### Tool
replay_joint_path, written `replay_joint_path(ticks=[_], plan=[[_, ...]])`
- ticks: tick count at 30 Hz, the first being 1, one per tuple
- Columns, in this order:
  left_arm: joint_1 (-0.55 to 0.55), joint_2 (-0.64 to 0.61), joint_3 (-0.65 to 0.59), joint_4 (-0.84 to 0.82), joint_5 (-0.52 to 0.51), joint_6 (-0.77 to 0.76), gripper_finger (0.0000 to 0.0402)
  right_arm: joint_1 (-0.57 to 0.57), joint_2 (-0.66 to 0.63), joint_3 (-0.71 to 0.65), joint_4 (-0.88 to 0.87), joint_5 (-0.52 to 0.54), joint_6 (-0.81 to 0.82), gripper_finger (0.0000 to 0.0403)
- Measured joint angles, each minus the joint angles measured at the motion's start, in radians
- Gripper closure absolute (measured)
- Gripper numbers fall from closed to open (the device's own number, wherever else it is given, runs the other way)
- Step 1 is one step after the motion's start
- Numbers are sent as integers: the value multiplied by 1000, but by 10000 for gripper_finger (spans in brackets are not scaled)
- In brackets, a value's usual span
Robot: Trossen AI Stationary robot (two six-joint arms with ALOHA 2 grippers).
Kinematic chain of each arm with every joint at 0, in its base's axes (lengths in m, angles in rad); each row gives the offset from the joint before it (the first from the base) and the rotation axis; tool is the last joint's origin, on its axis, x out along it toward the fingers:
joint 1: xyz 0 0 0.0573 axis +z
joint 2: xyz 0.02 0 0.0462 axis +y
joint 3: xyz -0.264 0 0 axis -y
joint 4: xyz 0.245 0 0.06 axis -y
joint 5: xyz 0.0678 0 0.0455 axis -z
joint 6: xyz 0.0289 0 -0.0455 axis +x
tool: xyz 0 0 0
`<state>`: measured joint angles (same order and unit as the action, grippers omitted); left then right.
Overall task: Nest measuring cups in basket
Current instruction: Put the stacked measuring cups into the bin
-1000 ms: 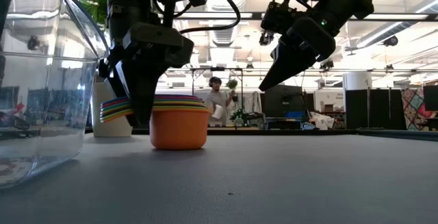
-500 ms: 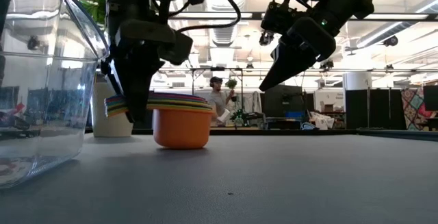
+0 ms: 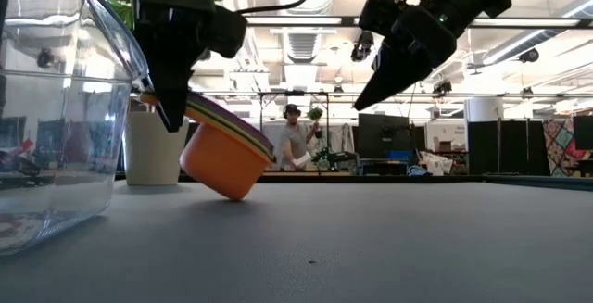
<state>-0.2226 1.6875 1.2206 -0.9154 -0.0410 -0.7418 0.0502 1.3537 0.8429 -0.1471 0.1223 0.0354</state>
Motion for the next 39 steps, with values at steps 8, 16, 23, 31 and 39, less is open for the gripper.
replay_joint_path(ticks=[8, 16, 23, 31, 39], plan=[[0, 39, -10, 3, 0, 17, 278, 5, -3, 0, -6, -1, 10, 394], [-1, 73, -46, 6, 5, 14, 272, 5, -3, 0, -7, -1, 9, 394], [2, 77, -55, 0, -4, 15, 178, 5, -3, 0, -6, 0, 7, 394], [7, 77, -58, 2, -32, -26, 172, 4, -3, 0, -5, 0, 6, 394], [7, 77, -58, -1, -56, -55, 227, 4, -3, 0, -5, 1, 0, 394]])
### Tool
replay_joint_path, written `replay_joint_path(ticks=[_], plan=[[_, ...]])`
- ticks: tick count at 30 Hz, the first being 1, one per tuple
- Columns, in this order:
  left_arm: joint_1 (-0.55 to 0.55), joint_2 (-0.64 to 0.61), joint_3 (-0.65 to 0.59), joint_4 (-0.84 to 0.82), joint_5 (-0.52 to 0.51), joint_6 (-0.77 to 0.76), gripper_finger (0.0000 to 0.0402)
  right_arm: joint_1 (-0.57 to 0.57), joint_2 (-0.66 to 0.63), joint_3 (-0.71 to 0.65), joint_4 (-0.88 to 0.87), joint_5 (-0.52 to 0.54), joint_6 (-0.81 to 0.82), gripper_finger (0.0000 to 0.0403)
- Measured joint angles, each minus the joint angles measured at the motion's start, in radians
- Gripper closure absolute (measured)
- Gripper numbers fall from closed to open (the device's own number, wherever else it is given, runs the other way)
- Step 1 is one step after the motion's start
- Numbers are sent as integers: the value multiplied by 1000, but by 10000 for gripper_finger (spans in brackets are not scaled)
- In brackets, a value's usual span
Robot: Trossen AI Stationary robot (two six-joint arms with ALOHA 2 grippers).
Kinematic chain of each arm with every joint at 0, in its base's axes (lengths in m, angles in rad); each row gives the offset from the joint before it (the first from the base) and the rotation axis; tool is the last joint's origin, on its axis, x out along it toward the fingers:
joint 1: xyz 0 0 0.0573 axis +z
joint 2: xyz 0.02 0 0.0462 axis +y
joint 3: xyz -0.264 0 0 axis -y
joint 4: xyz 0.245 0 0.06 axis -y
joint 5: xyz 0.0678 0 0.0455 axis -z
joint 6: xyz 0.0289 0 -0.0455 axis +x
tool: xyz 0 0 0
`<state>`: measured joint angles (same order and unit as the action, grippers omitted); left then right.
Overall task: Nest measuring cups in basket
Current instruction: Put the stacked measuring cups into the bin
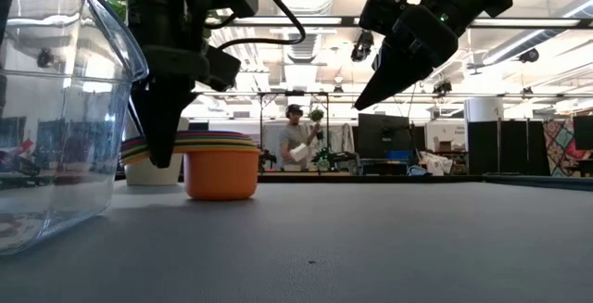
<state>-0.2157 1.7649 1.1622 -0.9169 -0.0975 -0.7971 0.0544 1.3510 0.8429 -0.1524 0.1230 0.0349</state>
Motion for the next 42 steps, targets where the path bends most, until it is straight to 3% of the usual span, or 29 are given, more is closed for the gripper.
replay_joint_path(ticks=[3, 28, 36, 42], plan=[[0, 0, 0, -2, 0, 12, 268, 0, 0, 0, 0, 1, 0, 394], [0, -94, -7, -6, -25, 99, 269, 0, 0, 0, 1, 10, 1, 394], [-27, -262, -7, -79, -35, 73, 269, 0, 0, 0, 0, 10, 5, 394], [-111, -406, -7, -104, -27, 38, 269, 0, 0, 0, 2, 10, 10, 394]])
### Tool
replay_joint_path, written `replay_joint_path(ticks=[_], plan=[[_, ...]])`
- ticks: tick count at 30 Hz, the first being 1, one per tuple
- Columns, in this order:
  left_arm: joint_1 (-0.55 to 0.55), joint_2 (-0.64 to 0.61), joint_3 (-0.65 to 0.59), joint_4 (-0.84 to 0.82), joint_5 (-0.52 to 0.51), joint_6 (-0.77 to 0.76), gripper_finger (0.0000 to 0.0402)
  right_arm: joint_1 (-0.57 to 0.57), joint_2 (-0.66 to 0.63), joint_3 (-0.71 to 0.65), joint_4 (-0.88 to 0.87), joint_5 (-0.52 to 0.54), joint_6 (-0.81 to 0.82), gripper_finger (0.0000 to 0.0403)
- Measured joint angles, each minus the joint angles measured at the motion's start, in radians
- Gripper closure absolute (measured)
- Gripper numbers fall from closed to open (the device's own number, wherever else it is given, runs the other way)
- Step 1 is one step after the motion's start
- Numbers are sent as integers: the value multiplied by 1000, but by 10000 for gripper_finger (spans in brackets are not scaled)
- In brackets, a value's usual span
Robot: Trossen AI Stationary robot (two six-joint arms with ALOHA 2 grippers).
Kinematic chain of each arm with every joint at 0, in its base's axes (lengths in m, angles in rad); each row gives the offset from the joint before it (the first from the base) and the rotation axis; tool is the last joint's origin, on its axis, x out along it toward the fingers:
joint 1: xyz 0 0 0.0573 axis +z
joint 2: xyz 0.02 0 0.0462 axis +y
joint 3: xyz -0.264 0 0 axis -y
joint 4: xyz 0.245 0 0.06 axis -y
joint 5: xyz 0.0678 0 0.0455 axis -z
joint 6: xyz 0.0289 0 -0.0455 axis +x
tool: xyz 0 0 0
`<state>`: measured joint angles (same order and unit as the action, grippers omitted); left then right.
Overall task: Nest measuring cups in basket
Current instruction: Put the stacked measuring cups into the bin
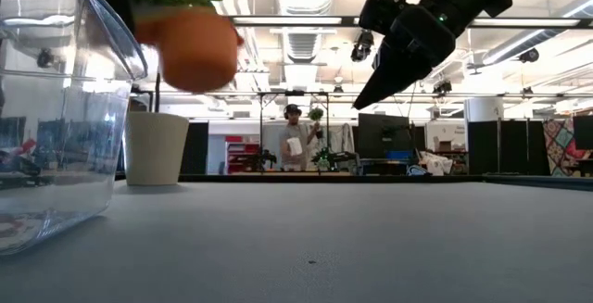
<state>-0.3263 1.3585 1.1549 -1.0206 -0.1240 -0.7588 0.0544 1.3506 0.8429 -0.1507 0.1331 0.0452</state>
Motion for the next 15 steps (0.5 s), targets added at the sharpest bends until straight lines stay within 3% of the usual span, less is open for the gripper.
replay_joint_path(ticks=[6, 15], plan=[[-125, -81, 0, -15, -2, -126, 269, -1, 0, 0, 14, 8, 18, 394], [-330, -78, 2, -57, -25, -343, 269, 0, 0, 0, 32, 35, 59, 394]])
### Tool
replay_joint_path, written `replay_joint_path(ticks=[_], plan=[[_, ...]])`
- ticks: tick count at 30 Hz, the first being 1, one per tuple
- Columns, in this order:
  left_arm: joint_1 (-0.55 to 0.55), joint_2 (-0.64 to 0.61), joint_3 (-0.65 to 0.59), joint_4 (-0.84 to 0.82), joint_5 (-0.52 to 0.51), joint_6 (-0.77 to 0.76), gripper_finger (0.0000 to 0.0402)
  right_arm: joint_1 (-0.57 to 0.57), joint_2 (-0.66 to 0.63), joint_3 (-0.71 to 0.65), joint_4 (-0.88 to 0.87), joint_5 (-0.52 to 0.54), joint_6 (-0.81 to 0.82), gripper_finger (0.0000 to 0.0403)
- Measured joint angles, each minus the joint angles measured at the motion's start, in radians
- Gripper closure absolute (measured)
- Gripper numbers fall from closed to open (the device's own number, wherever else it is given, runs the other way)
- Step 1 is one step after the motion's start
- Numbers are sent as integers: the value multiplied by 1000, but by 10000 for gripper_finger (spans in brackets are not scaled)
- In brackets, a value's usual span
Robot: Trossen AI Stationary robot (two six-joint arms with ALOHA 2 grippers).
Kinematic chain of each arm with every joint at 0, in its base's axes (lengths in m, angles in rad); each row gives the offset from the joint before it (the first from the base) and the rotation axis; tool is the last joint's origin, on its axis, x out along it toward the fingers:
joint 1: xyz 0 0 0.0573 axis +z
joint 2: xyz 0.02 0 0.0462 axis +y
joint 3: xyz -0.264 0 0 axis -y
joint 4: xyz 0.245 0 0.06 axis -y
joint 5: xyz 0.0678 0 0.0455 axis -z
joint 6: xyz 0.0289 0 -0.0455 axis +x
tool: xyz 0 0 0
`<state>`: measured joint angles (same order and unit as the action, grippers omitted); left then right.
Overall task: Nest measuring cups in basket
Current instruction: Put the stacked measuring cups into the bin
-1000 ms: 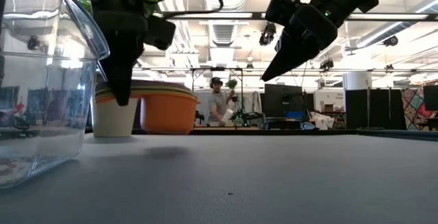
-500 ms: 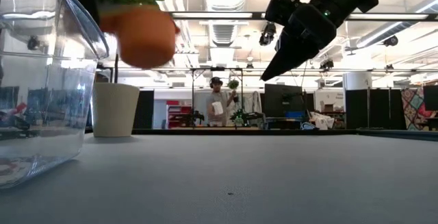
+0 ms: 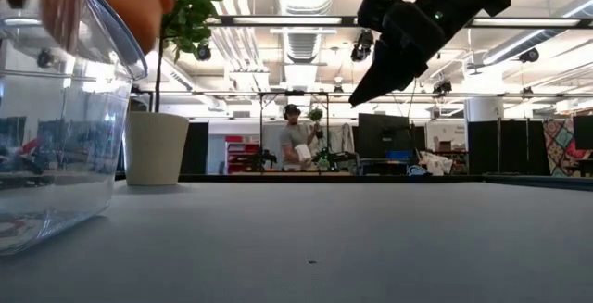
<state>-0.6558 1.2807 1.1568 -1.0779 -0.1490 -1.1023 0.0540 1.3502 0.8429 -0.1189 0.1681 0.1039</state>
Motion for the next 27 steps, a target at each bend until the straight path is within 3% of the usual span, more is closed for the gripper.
replay_joint_path(ticks=[14, 27], plan=[[-187, 75, 75, -4, -69, -198, 269, 0, 0, -3, 5, 1, 46, 394], [-263, 404, 259, -90, -69, -201, 269, 1, 0, -5, 5, 0, 56, 394]])
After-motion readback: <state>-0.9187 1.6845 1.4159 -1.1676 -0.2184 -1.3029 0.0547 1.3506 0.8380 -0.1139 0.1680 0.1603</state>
